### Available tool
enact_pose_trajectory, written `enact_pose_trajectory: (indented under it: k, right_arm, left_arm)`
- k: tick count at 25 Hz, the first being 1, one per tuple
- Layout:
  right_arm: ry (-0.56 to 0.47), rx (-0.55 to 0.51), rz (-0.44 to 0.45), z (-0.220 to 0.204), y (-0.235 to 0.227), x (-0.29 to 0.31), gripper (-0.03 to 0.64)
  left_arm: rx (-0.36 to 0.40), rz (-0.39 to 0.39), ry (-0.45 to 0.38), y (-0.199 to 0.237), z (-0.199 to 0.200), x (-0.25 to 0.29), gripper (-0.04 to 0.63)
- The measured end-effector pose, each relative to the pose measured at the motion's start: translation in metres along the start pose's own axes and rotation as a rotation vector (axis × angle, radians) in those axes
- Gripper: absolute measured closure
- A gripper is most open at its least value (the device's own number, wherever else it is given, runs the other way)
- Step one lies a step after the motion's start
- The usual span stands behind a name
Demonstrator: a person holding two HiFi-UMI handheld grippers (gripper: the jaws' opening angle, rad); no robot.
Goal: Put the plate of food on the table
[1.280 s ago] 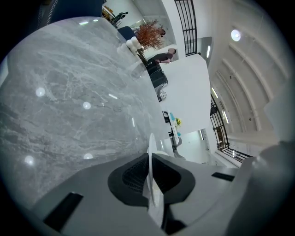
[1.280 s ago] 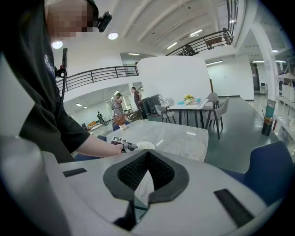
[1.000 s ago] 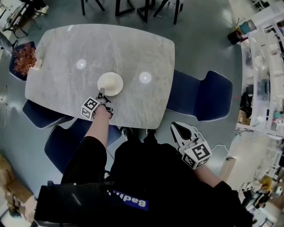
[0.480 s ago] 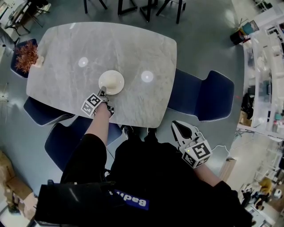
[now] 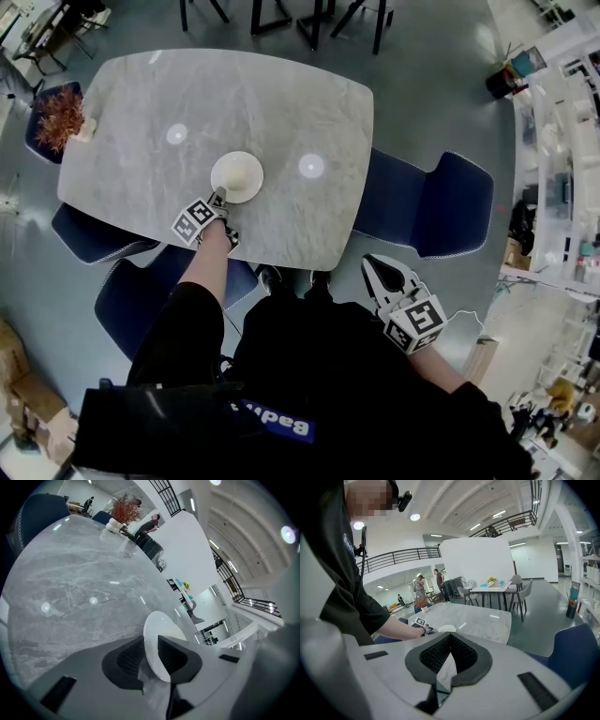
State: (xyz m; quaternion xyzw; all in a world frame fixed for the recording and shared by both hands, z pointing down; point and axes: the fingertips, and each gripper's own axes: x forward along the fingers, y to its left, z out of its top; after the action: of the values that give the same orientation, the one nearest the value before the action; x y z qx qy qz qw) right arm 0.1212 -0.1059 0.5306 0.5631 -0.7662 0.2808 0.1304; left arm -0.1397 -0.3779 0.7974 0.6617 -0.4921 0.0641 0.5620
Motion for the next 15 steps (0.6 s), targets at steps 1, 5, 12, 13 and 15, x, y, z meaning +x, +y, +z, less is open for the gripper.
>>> enact_pose_trajectory:
  k: [1, 5, 12, 13, 15]
  right_arm:
    - [-0.001, -0.001, -0.006, 0.001, 0.000, -0.001, 0.609]
    - [-0.008, -0.009, -0.006, 0.003, 0.002, -0.006, 0.607]
    - [-0.023, -0.033, 0.024, 0.004, 0.007, -0.008, 0.607]
    - [-0.025, -0.038, 0.030, 0.005, 0.008, -0.007, 0.607]
    - [-0.032, -0.044, 0.038, 0.009, 0.010, -0.006, 0.607]
  left_arm:
    - [0.009, 0.007, 0.008, 0.001, -0.001, -0.001, 0.514]
    - [0.042, 0.028, 0.038, 0.002, -0.006, -0.006, 0.514]
    - [0.019, 0.009, 0.010, 0.002, 0.000, -0.025, 0.514]
    - [0.005, 0.001, 0.000, 0.000, 0.002, -0.029, 0.514]
    - [-0.027, -0.022, -0.022, -0.006, 0.003, -0.038, 0.514]
